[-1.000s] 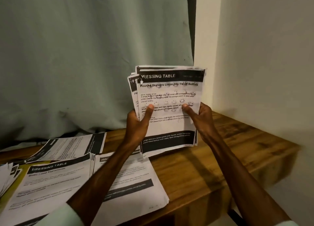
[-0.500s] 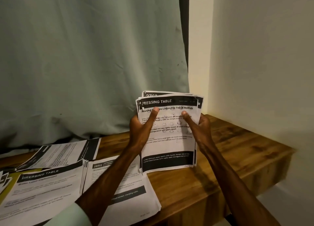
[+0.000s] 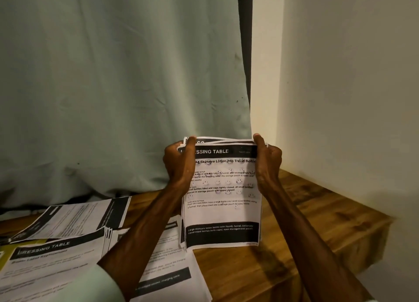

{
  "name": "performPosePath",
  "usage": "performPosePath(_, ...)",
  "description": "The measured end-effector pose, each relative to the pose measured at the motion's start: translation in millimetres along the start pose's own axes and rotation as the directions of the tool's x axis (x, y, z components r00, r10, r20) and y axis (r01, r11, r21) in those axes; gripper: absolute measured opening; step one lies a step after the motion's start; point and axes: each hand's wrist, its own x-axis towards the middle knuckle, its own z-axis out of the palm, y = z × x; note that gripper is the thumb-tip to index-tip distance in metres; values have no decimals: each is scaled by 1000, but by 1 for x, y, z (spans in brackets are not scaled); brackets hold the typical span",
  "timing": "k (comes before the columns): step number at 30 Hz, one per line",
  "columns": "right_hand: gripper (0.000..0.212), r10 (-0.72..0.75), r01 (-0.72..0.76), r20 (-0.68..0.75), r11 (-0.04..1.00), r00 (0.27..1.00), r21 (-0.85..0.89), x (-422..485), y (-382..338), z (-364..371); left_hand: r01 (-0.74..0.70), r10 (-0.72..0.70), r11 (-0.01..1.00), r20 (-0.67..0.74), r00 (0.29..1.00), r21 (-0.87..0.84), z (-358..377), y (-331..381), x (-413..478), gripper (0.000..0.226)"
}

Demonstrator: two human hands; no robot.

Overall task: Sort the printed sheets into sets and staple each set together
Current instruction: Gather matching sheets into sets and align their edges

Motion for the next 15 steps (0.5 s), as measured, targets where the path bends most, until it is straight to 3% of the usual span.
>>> performPosePath(3, 36, -28, 28, 7, 999, 1000, -18, 0, 1, 1, 18, -18, 1000, -33, 999, -3, -1, 1, 0, 35)
performPosePath(9, 43, -102, 101, -17, 994, 995, -50, -3, 2, 6, 11, -10, 999, -24, 1000, 46, 2, 9, 1, 52)
performPosePath(15, 31, -172, 170, -22, 982, 985, -81, 1, 9, 5, 75, -68, 992, -70, 995, 98, 3, 17, -1, 41)
